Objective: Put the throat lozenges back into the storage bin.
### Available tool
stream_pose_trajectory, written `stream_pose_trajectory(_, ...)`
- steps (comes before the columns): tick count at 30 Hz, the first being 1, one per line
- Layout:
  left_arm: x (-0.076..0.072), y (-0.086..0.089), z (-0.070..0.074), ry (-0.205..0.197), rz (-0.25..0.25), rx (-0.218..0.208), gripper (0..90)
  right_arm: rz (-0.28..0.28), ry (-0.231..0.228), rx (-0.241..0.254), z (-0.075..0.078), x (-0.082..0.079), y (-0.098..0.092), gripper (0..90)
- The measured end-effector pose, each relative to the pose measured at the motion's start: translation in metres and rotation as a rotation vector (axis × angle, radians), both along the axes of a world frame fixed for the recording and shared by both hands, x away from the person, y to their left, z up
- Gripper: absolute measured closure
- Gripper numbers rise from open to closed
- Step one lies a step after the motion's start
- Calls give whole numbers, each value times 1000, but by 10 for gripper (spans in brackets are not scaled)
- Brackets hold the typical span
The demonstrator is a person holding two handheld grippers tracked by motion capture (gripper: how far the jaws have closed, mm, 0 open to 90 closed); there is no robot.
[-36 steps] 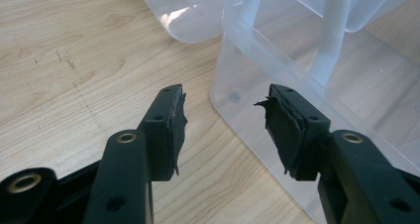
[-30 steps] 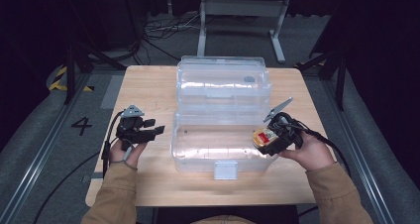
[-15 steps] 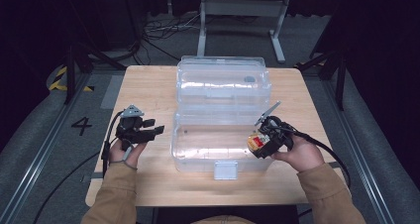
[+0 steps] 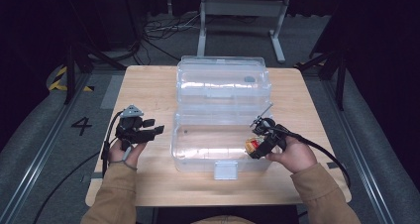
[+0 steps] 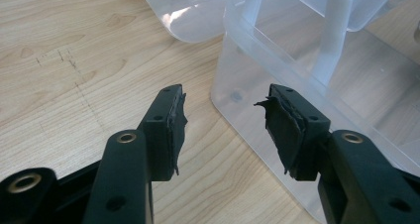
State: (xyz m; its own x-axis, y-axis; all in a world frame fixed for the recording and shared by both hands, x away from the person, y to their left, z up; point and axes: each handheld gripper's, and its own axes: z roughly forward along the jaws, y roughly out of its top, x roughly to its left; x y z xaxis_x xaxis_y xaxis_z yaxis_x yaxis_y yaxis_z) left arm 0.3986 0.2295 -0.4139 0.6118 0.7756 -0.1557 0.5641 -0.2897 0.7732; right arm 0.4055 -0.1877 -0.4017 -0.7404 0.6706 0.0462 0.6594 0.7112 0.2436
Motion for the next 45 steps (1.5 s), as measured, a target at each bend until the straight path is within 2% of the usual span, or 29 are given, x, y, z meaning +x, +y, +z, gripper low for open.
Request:
stream_pose_trajectory(4,0,0,0,2,-1,1,497,-15,16,-16,-4,2,2,206)
stream_pose_trajectory(7,0,0,0,1,-1,1,497,-58,32,-25,-6,3,5,206)
stream_pose_trajectory(21,0,0,0,2,1,2,497,-47,-13,-76,-14,1,12,206)
stream_pose_trajectory(45,0,0,0,4,-2,5,497,-42,0,-88,-15,3,13,198)
